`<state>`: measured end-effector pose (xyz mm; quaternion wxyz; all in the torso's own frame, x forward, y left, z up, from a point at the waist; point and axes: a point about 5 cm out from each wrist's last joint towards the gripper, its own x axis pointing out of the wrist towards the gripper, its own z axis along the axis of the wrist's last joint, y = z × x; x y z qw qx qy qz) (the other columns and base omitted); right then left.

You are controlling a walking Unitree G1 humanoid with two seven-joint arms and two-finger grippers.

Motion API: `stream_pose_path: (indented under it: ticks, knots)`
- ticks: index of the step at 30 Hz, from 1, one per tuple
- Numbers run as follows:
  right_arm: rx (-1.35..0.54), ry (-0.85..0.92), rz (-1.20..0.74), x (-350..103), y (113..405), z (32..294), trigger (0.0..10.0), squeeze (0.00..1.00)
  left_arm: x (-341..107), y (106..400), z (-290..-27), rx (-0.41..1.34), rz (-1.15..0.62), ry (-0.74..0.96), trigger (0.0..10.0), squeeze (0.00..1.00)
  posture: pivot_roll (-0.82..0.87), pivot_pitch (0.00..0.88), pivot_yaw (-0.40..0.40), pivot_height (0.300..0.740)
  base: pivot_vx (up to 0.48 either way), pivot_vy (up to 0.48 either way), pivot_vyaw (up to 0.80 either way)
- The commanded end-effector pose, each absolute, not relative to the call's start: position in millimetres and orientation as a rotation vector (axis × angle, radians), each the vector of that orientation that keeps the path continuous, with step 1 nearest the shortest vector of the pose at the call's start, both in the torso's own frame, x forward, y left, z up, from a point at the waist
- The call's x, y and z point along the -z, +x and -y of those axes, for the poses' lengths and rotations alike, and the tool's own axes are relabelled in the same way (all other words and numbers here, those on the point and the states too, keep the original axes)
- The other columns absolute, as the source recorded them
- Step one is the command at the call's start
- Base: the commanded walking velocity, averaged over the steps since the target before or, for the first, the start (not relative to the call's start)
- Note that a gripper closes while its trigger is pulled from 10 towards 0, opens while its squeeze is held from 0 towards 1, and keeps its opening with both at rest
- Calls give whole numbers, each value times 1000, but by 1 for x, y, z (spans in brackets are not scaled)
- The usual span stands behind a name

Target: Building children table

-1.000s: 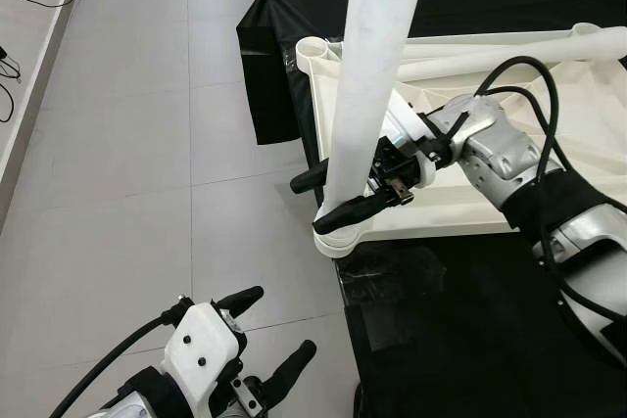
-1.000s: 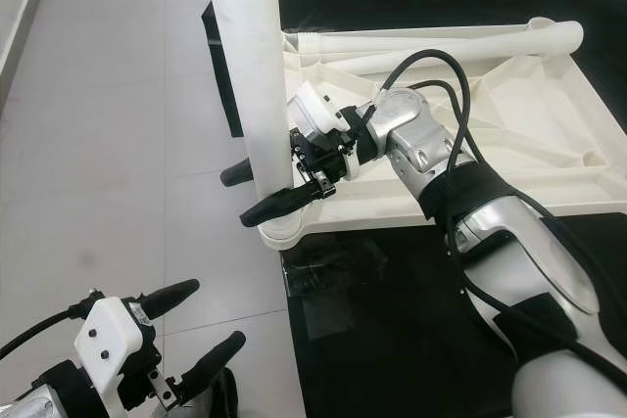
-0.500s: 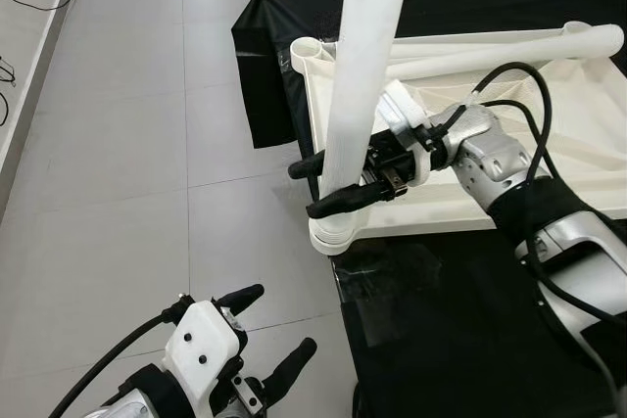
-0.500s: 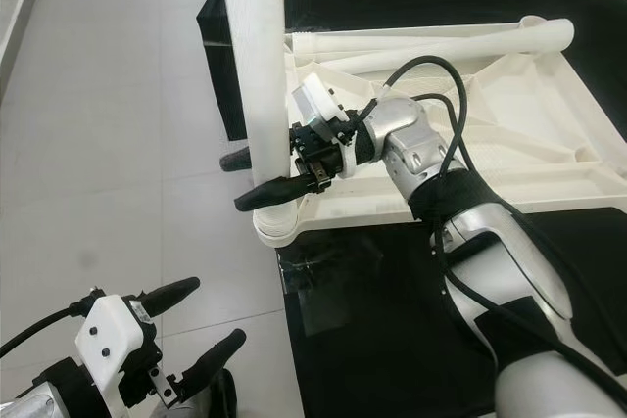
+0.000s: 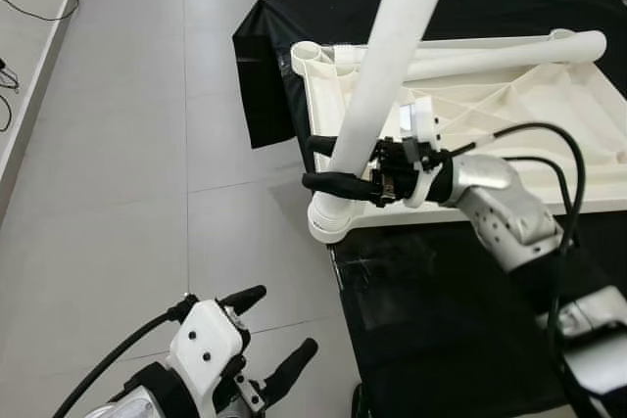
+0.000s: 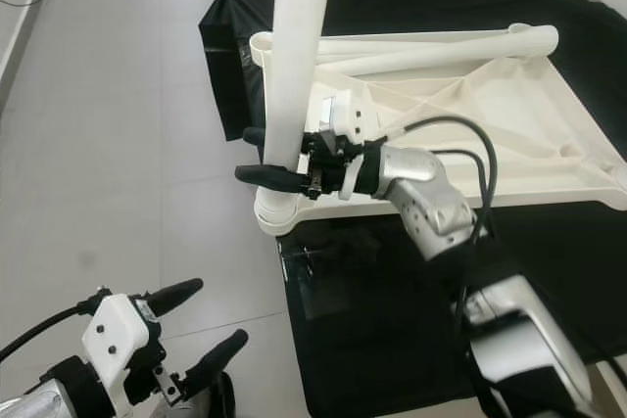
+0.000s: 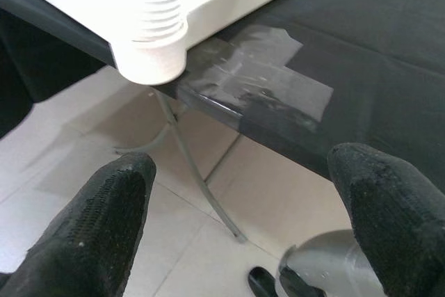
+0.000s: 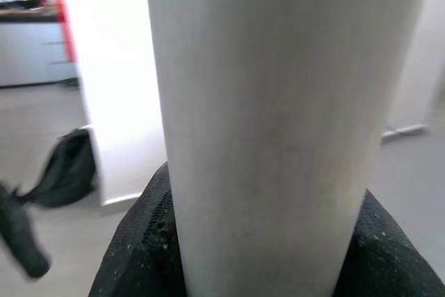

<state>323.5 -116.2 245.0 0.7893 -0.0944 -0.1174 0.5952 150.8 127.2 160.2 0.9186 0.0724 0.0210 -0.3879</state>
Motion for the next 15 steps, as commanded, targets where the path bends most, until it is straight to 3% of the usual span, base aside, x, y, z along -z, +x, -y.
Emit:
stream_pose_path:
  ticks: [1, 11, 15]
  knots:
    - [-1173, -214, 83, -210, 319, 116, 10000, 0, -155, 150, -128, 804, -61, 148, 10000, 0, 61, 266, -22, 740, 0, 0, 0]
    - [-824, -169, -68, -184, 304, 111, 10000, 0, -153, 153, -132, 810, -63, 153, 10000, 0, 41, 246, -4, 740, 0, 0, 0]
    - [-791, -173, -72, -186, 307, 111, 10000, 0, -153, 154, -132, 812, -63, 157, 10000, 0, 47, 244, -4, 740, 0, 0, 0]
